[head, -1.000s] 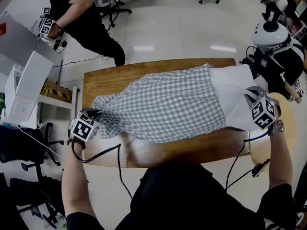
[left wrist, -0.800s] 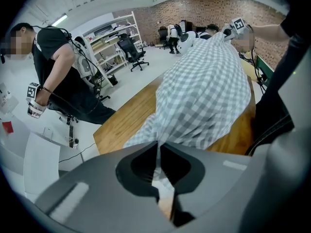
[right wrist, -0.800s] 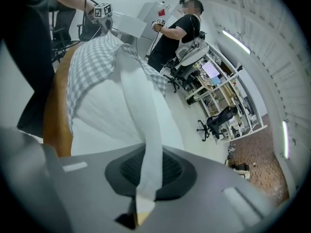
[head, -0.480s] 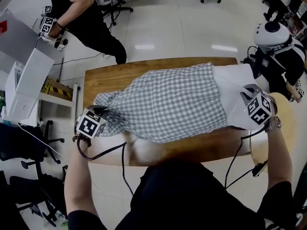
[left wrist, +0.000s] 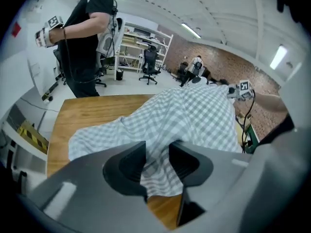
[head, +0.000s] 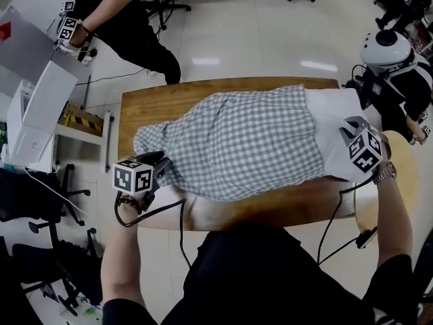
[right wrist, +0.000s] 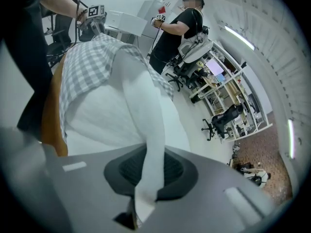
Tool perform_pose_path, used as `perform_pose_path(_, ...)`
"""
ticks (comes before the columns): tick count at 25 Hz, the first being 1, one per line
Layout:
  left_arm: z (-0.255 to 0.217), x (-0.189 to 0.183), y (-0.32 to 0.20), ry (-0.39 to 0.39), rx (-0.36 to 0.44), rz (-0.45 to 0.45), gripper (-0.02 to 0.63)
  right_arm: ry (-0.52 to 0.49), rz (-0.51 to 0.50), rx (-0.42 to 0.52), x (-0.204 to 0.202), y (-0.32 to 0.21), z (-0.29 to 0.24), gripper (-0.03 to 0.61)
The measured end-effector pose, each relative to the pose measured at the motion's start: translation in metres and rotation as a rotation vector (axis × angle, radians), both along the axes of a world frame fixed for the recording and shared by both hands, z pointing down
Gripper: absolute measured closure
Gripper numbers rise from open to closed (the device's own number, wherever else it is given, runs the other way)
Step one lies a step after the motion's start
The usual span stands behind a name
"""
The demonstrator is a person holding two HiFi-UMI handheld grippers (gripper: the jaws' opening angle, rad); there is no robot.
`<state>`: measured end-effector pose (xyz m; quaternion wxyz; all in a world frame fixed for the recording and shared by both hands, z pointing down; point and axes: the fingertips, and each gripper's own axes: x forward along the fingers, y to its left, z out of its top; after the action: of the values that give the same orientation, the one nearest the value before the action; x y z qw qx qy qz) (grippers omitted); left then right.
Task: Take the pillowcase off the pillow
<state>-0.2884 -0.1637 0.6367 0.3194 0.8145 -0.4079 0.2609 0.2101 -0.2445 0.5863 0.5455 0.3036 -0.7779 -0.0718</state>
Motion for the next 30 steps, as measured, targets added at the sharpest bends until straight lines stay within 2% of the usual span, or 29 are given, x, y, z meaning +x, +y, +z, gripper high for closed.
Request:
perform_pose_path(6,-0.012,0.003,0.01,0.23,0.019,-0.145,0.408,0.012,0.011,-0.001,-0.003,0.003,0.003,0.534)
perform_pose_path(10,-0.009,-0.001,0.024,0.333,-0.002,-0.224,0.403,0.026,0.017,0.009,-0.004,0.006,0.004,0.522)
perform_pose_path(15,-0.016,-0.008,0.034,0.448,0.005,-0.258,0.397,0.041,0.032,0.041,-0.016,0.01,-0.002,0.473)
perform_pose_path(18,-0.011,-0.016,0.048,0.493,-0.015,-0.285,0.388,0.052,0.04,0.074,-0.024,0.023,-0.012,0.427)
perform_pose_path(24,0.005,-0.027,0.073,0.542,-0.059,-0.346,0.379,0.064,0.065,0.142,-0.036,0.051,-0.041,0.419)
perform_pose_path(30,0.041,-0.03,0.096,0.535,-0.129,-0.499,0.334,0.086,0.037,0.165,-0.03,0.063,-0.05,0.419)
